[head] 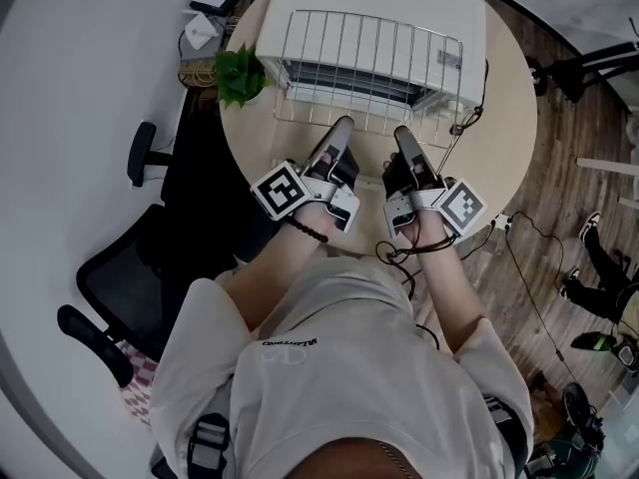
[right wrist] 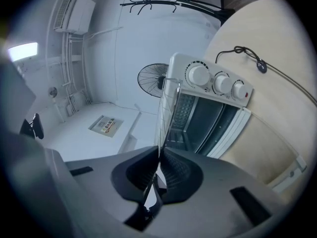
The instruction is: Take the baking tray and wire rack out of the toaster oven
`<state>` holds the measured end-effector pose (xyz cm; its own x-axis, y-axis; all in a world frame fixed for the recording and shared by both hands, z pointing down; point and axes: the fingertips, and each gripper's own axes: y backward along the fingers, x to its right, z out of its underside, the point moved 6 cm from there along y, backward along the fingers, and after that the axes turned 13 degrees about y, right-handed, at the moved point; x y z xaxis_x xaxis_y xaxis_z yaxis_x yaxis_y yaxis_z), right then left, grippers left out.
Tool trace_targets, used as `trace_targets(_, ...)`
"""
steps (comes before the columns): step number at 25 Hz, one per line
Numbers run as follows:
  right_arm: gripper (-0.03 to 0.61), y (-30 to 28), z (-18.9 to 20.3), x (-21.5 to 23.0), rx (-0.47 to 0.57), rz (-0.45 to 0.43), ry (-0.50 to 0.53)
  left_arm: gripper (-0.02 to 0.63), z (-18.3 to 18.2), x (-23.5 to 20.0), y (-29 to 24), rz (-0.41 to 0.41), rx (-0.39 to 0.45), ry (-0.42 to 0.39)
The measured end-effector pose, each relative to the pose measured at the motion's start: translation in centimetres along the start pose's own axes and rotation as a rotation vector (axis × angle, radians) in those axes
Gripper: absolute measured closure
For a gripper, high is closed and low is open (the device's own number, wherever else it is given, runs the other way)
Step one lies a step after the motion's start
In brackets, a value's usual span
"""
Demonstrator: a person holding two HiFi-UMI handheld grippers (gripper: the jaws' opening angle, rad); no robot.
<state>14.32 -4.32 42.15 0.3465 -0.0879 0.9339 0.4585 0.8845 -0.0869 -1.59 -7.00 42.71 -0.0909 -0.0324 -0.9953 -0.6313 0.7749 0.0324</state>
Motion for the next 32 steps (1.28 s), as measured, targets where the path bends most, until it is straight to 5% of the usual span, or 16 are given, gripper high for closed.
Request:
trace_targets(25,0.561,-6.5,-5.1,1.0,0.07,0.026,0.019,0.589,-4.1,0.4,-8.2,0.031,-0.003,-0.029)
trace_targets(32,0.547,-5.9,-4.5,0.8,0.07,0.016,0.02,0.427,-4.1,1.8,-7.8,0.1,-0.031,-0.102)
